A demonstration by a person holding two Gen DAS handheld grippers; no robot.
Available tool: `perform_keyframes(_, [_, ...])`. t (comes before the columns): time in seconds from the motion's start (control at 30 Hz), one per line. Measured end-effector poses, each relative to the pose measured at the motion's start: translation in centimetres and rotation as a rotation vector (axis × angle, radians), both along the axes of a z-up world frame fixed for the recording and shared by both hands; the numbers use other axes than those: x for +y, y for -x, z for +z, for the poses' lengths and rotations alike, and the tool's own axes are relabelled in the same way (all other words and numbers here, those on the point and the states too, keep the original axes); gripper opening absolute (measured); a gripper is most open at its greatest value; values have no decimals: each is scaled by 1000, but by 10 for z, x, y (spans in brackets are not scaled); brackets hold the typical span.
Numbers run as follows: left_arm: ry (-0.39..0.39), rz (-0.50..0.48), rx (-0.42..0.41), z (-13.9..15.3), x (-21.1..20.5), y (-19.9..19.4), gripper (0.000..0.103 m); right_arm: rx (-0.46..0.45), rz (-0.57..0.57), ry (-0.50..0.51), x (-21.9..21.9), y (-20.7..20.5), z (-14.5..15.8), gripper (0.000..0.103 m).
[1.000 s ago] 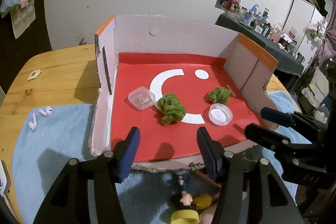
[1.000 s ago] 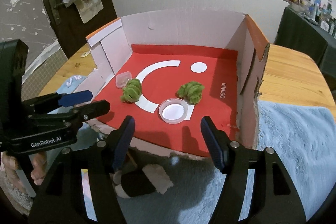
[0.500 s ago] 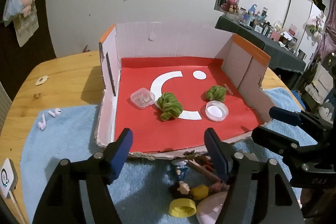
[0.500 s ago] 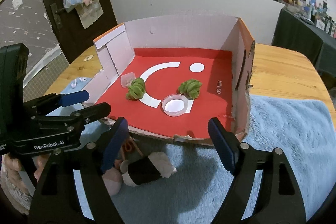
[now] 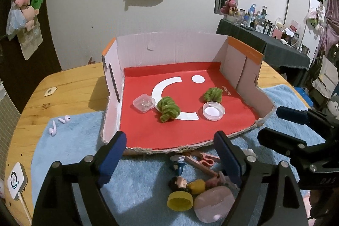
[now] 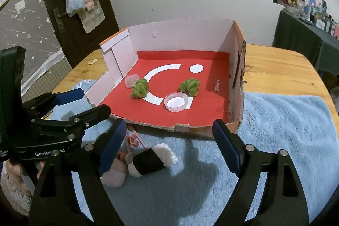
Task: Organize objects
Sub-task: 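Withdraw both grippers back over the pile of items on the towel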
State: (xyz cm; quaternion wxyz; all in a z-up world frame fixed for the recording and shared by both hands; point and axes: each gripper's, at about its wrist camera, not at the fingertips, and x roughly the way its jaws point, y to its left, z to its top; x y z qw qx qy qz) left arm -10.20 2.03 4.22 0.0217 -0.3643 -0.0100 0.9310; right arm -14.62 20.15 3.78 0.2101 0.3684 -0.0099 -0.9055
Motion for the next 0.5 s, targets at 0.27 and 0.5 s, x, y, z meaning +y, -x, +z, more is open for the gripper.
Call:
perform_keyframes(0.27, [12, 17, 4, 0, 1, -9, 99, 8, 5, 5, 1, -11, 2, 91])
perform_keyframes(0.5, [45, 34, 19, 1, 3, -20, 103, 14, 10, 5, 0, -20, 3, 94])
